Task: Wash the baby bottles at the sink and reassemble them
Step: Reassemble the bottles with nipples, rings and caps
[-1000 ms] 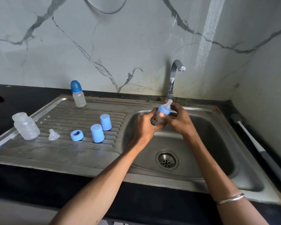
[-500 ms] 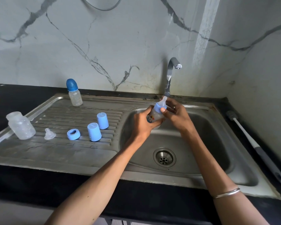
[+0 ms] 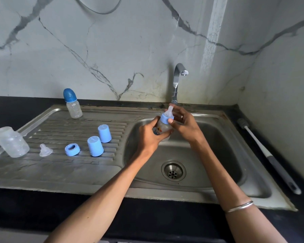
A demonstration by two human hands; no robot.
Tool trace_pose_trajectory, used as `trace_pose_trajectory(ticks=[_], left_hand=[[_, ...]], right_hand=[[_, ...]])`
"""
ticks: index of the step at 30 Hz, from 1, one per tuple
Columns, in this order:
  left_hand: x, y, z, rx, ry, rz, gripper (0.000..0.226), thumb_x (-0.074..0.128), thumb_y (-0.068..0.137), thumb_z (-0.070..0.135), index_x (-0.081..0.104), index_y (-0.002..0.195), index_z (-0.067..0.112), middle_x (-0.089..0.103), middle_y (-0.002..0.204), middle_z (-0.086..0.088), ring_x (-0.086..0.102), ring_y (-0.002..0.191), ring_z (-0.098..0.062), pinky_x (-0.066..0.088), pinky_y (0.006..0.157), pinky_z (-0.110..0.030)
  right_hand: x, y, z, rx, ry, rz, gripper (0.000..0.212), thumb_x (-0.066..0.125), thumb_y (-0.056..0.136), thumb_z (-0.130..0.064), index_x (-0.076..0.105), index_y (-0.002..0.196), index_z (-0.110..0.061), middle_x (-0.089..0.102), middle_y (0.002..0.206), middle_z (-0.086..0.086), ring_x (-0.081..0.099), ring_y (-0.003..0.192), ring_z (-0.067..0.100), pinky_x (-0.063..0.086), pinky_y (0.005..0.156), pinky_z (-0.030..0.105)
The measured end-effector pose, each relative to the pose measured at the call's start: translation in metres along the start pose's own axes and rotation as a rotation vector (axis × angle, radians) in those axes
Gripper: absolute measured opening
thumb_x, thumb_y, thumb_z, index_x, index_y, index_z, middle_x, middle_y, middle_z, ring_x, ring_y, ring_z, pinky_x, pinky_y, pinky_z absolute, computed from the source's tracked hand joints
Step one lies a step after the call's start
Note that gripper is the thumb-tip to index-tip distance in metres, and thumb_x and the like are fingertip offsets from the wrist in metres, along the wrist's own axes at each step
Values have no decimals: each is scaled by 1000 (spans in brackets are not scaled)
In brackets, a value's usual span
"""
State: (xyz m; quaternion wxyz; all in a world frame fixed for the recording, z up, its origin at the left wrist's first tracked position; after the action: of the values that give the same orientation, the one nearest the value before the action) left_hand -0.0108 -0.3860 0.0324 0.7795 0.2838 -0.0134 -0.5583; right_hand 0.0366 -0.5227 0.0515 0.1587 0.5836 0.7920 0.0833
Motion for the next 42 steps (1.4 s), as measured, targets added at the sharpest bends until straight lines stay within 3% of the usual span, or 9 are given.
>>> trace_pose_trajectory(ticks=[4, 8, 13, 19, 25, 31, 34, 39, 42], left_hand=[[2, -1, -1, 10, 2, -16, 48, 87, 71, 35, 71, 115, 21, 74, 86, 0, 68, 76, -21, 55, 71, -36], [0, -2, 1, -12, 17, 1, 48, 87, 74, 26, 70, 119, 19, 75, 88, -2, 69, 82, -24, 52, 67, -26], [1, -2, -2, -21, -54, 2, 47, 89, 74, 27, 70, 116, 19, 76, 91, -3, 70, 79, -23, 55, 70, -31], [-2, -3, 5, 34, 62, 44, 46, 89, 72, 27, 71, 113, 17, 73, 81, -2, 66, 76, -20, 46, 59, -15], [0, -4, 5, 10, 0, 15, 45, 89, 74, 26, 71, 114, 17, 75, 86, 4, 70, 76, -16, 45, 60, -13], [2, -9, 10, 15, 59, -60, 50, 84, 79, 34, 67, 126, 28, 75, 90, 6, 70, 84, -10, 52, 65, -15], [3, -9, 13, 3, 4, -62, 50, 84, 80, 23, 67, 128, 19, 76, 99, 5, 68, 91, -4, 46, 67, -5], [14, -7, 2, -48, -149, -81, 48, 80, 83, 6, 64, 128, 2, 76, 108, -8, 72, 96, -16, 56, 83, -23], [14, -7, 8, -30, -115, -118, 49, 80, 84, 13, 65, 130, 10, 76, 107, -1, 72, 92, -9, 53, 78, -15]], right_hand=[[-6, -1, 3, 10, -111, 138, 48, 81, 79, -23, 59, 122, -20, 68, 110, -6, 64, 103, 9, 55, 83, 24], [-2, -1, 6, -6, -210, 125, 57, 81, 74, -43, 53, 122, -30, 62, 119, -10, 57, 113, 11, 49, 91, 28], [-3, 1, 3, 12, -34, 5, 52, 68, 89, -7, 52, 136, -22, 65, 124, 2, 61, 114, 13, 54, 83, 20], [-6, -2, 3, 11, -169, 121, 62, 84, 73, -37, 56, 127, -23, 66, 116, -5, 60, 107, 5, 46, 78, 16], [-1, 0, 5, 38, 14, -16, 56, 71, 88, -10, 50, 138, -23, 65, 125, 0, 61, 116, 13, 54, 95, 32], [-5, -3, 2, 20, -104, 142, 50, 83, 77, -27, 57, 119, -22, 68, 111, -4, 64, 99, 10, 55, 84, 30], [-5, -3, 1, 26, -114, 89, 53, 80, 79, -29, 54, 125, -23, 66, 114, -4, 63, 100, 11, 54, 82, 26], [-3, -1, 0, 28, 33, -107, 52, 70, 88, -17, 52, 136, -26, 66, 124, 3, 62, 116, 20, 53, 94, 34], [-6, -1, -1, 22, -6, -45, 50, 72, 86, -13, 55, 133, -19, 69, 117, 5, 66, 110, 20, 54, 88, 33]])
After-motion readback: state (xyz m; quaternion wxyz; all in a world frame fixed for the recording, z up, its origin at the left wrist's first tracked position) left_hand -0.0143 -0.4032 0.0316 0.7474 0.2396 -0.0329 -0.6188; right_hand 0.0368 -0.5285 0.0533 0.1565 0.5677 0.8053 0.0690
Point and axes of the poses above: each hand's wrist, its own y-axis towards the middle knuckle, its own x-axis out of the palm, z = x × y, the point moved 8 cm from there along y, towards the middle knuckle
